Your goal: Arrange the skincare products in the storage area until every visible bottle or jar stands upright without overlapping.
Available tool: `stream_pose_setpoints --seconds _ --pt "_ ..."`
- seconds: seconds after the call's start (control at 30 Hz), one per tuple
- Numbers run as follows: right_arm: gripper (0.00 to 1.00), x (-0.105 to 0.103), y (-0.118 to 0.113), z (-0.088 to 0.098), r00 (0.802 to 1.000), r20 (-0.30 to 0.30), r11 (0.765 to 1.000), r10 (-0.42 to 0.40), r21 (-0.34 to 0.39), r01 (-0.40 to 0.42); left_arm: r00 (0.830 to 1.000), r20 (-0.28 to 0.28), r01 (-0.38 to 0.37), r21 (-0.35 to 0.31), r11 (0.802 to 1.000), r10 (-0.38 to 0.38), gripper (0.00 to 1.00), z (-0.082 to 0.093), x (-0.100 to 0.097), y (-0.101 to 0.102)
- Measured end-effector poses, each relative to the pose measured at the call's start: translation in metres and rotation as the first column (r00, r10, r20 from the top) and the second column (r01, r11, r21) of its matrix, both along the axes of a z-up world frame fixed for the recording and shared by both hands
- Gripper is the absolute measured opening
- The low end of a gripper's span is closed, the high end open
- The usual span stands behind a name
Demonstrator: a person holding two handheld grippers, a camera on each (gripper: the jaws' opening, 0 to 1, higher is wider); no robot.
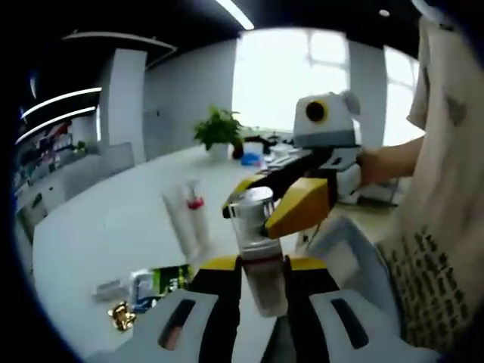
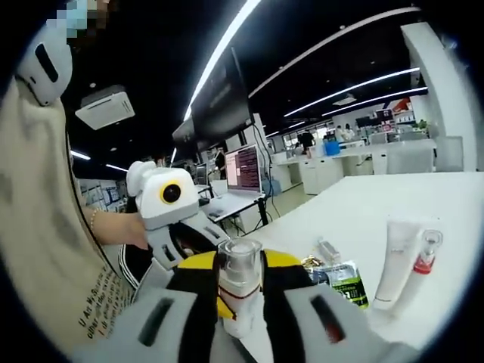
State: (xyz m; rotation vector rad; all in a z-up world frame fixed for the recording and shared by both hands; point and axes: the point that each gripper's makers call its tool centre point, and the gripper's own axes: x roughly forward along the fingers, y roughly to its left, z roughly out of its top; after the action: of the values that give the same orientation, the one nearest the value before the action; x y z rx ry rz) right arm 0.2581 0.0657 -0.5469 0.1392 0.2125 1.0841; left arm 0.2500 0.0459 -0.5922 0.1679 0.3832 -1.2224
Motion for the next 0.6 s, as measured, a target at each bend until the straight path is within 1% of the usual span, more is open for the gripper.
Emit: stream_pose_setpoints --seconds 0.13,0.23,0.47,0.5,0.57,0.6 --pt "0.21 0.002 0.001 -0.008 1.000 -0.001 1.000 -0.011 -0.027 0.011 1.000 -0.017 -0.018 0.013 1.000 0.018 0.18 -0.009 0.002 0.001" --pt "0.21 0.003 0.001 -0.012 1.000 -0.001 0.999 -0.012 -0.051 0.012 0.999 -0.020 -0.026 0.027 0.999 0.026 0.18 -0.015 0.003 0.001" --pt "0.21 0.008 0.000 -0.025 1.000 0.012 0.991 -0.029 -0.131 0.030 0.998 -0.031 -0.061 0.052 0.997 0.063 0.17 -0.030 0.013 0.006" --pt "0.21 0.009 0.000 -0.027 0.999 0.019 0.989 -0.031 -0.146 0.034 0.997 -0.032 -0.063 0.054 0.997 0.064 0.17 -0.031 0.013 0.006" --pt "0.21 0.011 0.001 -0.032 0.999 0.038 0.981 -0.037 -0.189 0.043 0.996 -0.042 -0.070 0.068 0.995 0.073 0.18 -0.038 0.016 0.006" --pt "0.21 0.015 -0.001 -0.038 0.996 0.064 0.969 -0.056 -0.238 0.070 0.996 -0.043 -0.074 0.089 0.993 0.078 0.17 -0.045 0.018 0.006"
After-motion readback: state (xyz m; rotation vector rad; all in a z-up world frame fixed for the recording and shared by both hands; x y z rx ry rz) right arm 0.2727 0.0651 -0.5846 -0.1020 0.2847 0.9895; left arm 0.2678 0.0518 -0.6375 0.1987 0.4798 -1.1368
